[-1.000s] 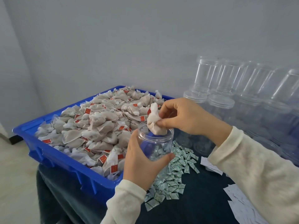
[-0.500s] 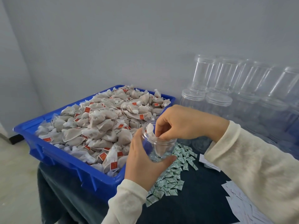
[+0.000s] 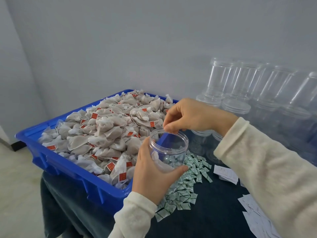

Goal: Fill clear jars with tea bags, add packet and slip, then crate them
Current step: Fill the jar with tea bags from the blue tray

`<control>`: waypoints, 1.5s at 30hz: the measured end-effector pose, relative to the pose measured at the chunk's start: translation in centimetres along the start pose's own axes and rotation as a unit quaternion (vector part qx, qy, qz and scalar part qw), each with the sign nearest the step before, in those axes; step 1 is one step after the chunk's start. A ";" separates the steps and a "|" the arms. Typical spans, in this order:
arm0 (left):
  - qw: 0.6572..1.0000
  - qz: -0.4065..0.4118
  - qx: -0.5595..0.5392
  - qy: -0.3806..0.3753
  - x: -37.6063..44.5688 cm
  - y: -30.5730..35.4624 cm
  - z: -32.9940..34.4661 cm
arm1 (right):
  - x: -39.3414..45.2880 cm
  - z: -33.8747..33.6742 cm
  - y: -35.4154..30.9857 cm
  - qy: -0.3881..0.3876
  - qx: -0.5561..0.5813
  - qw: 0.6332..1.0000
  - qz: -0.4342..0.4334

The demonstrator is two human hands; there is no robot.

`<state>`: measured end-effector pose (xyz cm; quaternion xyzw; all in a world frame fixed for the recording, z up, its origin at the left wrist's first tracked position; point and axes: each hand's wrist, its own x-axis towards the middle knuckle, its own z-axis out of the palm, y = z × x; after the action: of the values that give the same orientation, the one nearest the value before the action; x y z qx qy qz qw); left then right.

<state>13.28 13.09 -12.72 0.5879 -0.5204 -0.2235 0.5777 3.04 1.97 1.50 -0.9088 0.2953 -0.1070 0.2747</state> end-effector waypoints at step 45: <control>0.999 0.008 -0.032 0.010 0.2 -0.7 -0.5 | 5.4 -0.7 2.6 0.236 0.158 0.957 0.064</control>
<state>14.03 13.03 -13.14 0.5671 -0.5114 -0.2298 0.6034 5.91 -3.33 0.84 -0.7819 0.3884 -0.3457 0.3439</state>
